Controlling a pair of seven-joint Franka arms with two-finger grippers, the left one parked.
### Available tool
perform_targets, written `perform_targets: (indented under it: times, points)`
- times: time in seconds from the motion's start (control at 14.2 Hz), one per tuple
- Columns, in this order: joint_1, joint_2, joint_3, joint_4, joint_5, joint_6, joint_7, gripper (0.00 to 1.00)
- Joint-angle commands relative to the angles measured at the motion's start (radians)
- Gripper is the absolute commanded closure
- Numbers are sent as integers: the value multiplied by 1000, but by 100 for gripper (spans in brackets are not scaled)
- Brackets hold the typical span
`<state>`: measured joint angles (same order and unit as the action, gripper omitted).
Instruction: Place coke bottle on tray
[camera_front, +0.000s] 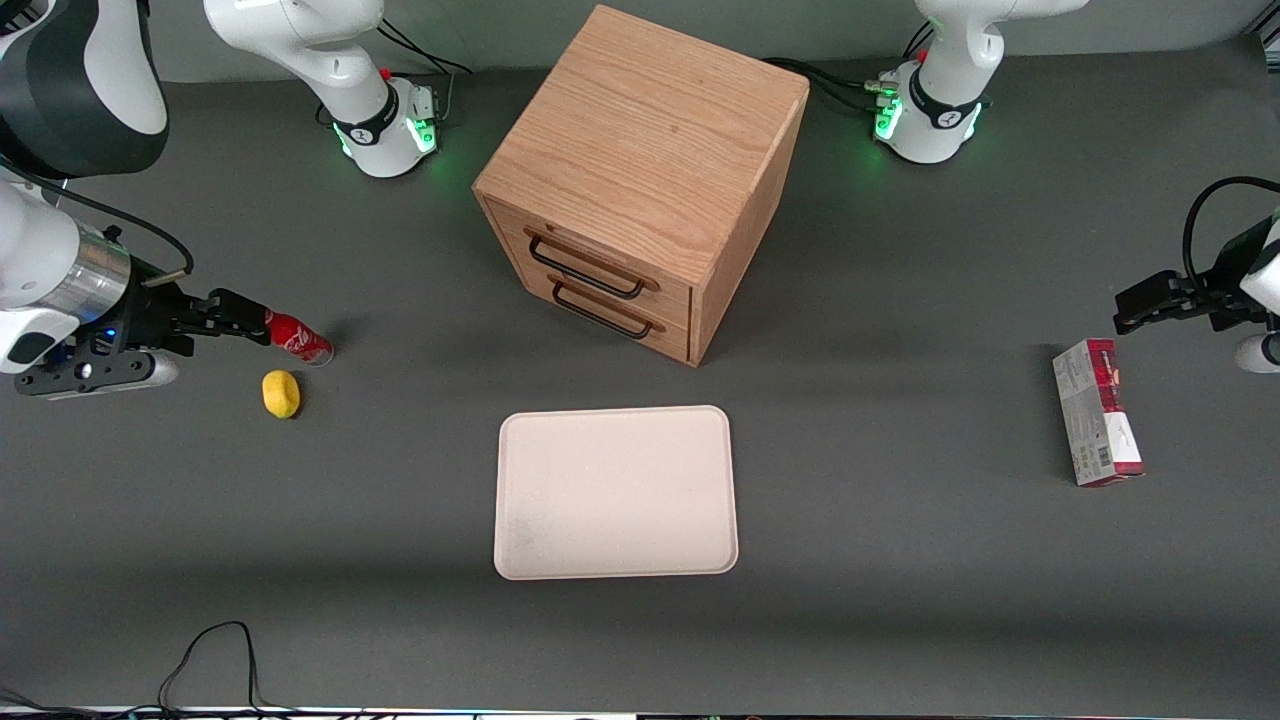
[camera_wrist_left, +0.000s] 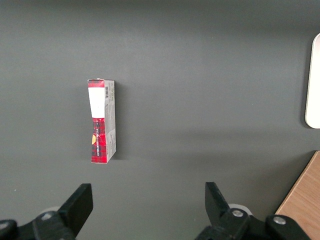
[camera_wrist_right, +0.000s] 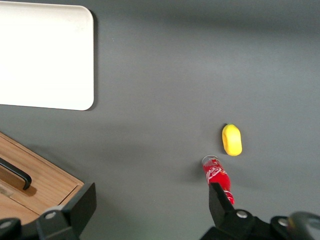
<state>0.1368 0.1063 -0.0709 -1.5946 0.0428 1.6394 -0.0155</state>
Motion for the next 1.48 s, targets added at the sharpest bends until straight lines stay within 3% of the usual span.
perform_targets:
  times: [0.0, 1.13, 1.41]
  points:
    - [-8, 0, 3, 41, -12, -86, 20, 0]
    - [-14, -7, -12, 48, -14, -116, 5, 0]
    - [-14, -136, -67, -109, -18, -110, -72, 0]
